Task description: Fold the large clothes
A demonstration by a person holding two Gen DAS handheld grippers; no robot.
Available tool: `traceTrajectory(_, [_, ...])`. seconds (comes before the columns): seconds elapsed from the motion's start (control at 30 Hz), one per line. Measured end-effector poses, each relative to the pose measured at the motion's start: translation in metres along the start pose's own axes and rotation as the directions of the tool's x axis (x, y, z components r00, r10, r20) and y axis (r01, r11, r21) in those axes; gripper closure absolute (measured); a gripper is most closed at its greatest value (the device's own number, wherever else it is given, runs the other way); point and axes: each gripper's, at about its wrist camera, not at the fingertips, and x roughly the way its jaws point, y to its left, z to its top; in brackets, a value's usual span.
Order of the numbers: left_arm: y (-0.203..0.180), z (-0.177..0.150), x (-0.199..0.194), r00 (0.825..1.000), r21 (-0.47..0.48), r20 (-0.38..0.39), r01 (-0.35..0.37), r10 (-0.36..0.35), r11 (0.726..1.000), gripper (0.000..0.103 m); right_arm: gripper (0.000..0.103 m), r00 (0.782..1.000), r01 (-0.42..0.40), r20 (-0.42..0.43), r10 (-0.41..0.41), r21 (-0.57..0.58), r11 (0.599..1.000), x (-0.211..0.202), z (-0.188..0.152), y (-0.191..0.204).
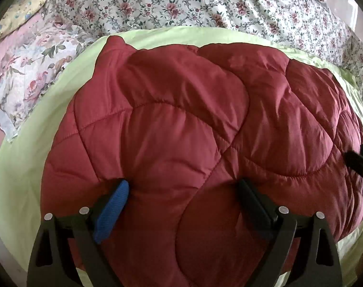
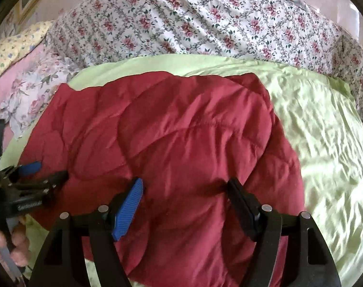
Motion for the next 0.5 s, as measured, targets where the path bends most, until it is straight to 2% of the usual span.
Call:
traceTrajectory(0.1, [-0.001, -0.001, 0.0, 1.0, 0.006, 0.001, -0.004, 0.004, 1.0, 0.009, 0.027, 1.0, -0.006, -0.01, 0.006, 0.006, 1.0, 0.015, -0.006, -0.003])
traceTrajectory(0.2, [-0.001, -0.001, 0.001, 1.0, 0.009, 0.003, -0.005, 0.005, 1.0, 0.009, 0.026, 1.0, 0.015, 0.0, -0.015, -0.011, 1.0, 0.015, -0.009, 0.002])
traceTrajectory(0.5, [-0.001, -0.002, 0.001, 1.0, 0.016, 0.008, -0.014, 0.014, 1.0, 0.009, 0.026, 1.0, 0.002, 0.017, -0.002, -0.003, 1.0, 0.016, -0.012, 0.001])
